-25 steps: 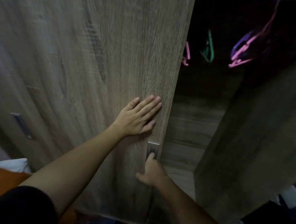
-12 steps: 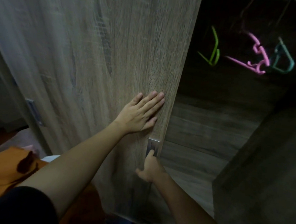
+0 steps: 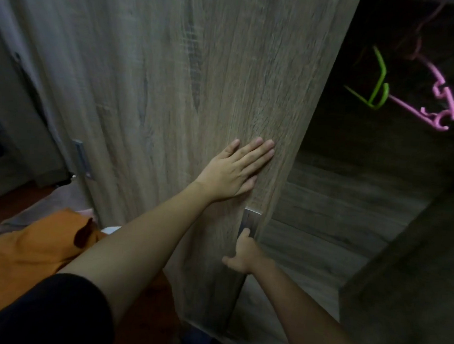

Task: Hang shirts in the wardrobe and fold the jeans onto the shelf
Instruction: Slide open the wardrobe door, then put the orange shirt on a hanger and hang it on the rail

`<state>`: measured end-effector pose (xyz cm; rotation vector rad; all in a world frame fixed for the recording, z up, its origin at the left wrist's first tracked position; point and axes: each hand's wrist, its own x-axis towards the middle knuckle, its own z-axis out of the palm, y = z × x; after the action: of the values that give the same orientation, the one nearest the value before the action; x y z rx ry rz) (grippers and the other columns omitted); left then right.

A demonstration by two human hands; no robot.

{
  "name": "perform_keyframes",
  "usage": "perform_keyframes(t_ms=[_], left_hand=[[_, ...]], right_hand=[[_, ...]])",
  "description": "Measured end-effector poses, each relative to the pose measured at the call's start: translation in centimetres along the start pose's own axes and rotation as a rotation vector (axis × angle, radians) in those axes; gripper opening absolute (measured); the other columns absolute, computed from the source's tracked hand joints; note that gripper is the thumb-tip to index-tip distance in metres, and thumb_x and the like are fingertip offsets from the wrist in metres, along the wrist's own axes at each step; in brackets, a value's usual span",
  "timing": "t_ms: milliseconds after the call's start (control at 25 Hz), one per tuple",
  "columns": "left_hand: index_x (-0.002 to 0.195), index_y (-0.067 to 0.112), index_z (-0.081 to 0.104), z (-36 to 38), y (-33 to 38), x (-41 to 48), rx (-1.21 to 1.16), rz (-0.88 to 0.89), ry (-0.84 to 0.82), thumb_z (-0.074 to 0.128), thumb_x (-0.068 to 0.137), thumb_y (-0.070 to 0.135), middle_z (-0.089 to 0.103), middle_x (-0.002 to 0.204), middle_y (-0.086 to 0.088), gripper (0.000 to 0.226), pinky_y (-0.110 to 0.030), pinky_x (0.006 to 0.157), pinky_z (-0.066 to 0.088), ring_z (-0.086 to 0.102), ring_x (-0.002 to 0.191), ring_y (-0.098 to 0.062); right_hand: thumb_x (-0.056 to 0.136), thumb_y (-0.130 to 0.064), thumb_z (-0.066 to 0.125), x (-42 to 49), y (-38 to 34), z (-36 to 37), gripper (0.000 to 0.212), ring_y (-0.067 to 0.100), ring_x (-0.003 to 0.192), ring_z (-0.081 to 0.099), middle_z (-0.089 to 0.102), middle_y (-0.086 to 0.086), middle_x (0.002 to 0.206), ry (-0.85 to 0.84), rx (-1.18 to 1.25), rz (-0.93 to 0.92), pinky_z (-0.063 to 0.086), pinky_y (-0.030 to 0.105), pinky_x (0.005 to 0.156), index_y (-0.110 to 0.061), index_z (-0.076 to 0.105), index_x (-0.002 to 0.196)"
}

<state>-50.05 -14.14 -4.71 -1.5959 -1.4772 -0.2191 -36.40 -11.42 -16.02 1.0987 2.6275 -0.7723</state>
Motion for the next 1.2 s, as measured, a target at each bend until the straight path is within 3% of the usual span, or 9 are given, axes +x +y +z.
perform_keyframes(t_ms=[80, 200, 360, 480, 680, 800, 960, 1080, 1200], left_hand=[[0.148, 0.014, 0.022, -3.0, 0.3, -0.6, -0.076, -0.083, -0.151, 0.037, 0.092, 0.035, 0.029, 0.153, -0.004, 0.061, -0.04, 0.112, 0.013, 0.02, 0.143, -0.017], [0.15, 0.014, 0.008, -8.8, 1.2, -3.4, -0.327, -0.518, -0.328, 0.035, 0.097, 0.039, 0.003, 0.159, -0.002, 0.064, -0.041, 0.117, 0.001, -0.005, 0.144, -0.013], [0.15, 0.015, 0.005, -15.8, 0.8, -11.2, -0.279, -0.892, -0.351, 0.03, 0.098, 0.045, -0.003, 0.158, 0.002, 0.065, -0.033, 0.112, -0.009, -0.017, 0.137, -0.008], [0.149, 0.011, 0.018, -20.0, -1.5, -19.1, -0.148, -1.106, -0.353, 0.016, 0.088, 0.054, 0.012, 0.158, -0.005, 0.074, -0.041, 0.116, 0.004, -0.001, 0.145, -0.019], [0.149, 0.008, 0.016, -23.0, -2.3, -30.7, -0.109, -1.544, -0.447, 0.025, 0.097, 0.048, 0.01, 0.158, -0.011, 0.066, -0.042, 0.116, 0.01, 0.005, 0.146, -0.025], [0.15, 0.007, 0.004, -22.8, -0.6, -34.8, -0.165, -1.597, -0.646, 0.022, 0.095, 0.056, 0.001, 0.159, -0.012, 0.075, -0.043, 0.117, 0.01, -0.002, 0.146, -0.025], [0.149, 0.01, -0.005, -22.6, -0.4, -36.1, -0.234, -1.564, -0.719, 0.017, 0.09, 0.065, -0.011, 0.158, -0.008, 0.083, -0.042, 0.119, 0.005, -0.013, 0.145, -0.021], [0.148, 0.009, -0.008, -22.7, -0.6, -36.1, -0.291, -1.57, -0.718, 0.015, 0.089, 0.067, -0.014, 0.157, -0.008, 0.086, -0.042, 0.119, 0.002, -0.017, 0.143, -0.02], [0.147, 0.007, -0.011, -22.9, -0.9, -36.2, -0.345, -1.63, -0.676, 0.016, 0.09, 0.065, -0.016, 0.156, -0.011, 0.086, -0.041, 0.118, -0.001, -0.017, 0.143, -0.021]], right_hand=[[0.086, -0.039, 0.062, -0.6, -0.4, -0.5, 0.098, 0.032, 0.134, 0.037, 0.031, 0.022, 0.149, -0.108, -0.117, -0.009, 0.037, 0.031, 0.105, 0.009, -0.001, 0.145], [0.088, -0.037, 0.056, -1.6, -2.7, -1.3, 0.058, 0.031, 0.123, 0.05, 0.05, 0.019, 0.137, -0.148, -0.364, -0.161, 0.042, 0.03, 0.096, -0.001, 0.047, 0.132], [0.087, -0.017, 0.054, -2.9, -9.5, -1.5, 0.022, 0.031, 0.099, 0.063, 0.068, 0.018, 0.104, 0.181, -0.101, -0.42, 0.045, 0.03, 0.081, -0.003, 0.066, 0.099], [0.087, -0.013, 0.052, -4.4, -16.7, -0.2, 0.018, 0.037, 0.08, 0.062, 0.064, 0.021, 0.083, 0.477, 0.143, -0.693, 0.039, 0.033, 0.067, -0.001, 0.065, 0.083], [0.086, -0.04, 0.046, -7.6, -26.0, 4.3, 0.044, 0.028, 0.099, 0.055, 0.056, 0.015, 0.104, 0.357, 0.188, -0.965, 0.039, 0.029, 0.085, -0.005, 0.063, 0.107], [0.089, -0.048, 0.048, -8.4, -29.5, 7.2, 0.057, 0.031, 0.123, 0.042, 0.044, 0.016, 0.132, 0.269, -0.097, -0.936, 0.032, 0.037, 0.104, -0.007, 0.048, 0.13], [0.092, -0.041, 0.049, -7.3, -31.2, 9.7, 0.043, 0.029, 0.122, 0.044, 0.049, 0.013, 0.132, 0.246, -0.382, -0.887, 0.036, 0.038, 0.102, -0.009, 0.054, 0.12], [0.096, -0.028, 0.046, -7.7, -30.8, 10.0, 0.02, 0.024, 0.101, 0.058, 0.063, 0.008, 0.108, 0.328, -0.118, -0.822, 0.046, 0.036, 0.086, -0.013, 0.057, 0.103], [0.1, -0.025, 0.035, -9.3, -29.7, 7.5, 0.012, 0.021, 0.077, 0.056, 0.054, 0.0, 0.081, 0.466, 0.408, -0.646, 0.04, 0.025, 0.065, -0.019, 0.045, 0.095]])
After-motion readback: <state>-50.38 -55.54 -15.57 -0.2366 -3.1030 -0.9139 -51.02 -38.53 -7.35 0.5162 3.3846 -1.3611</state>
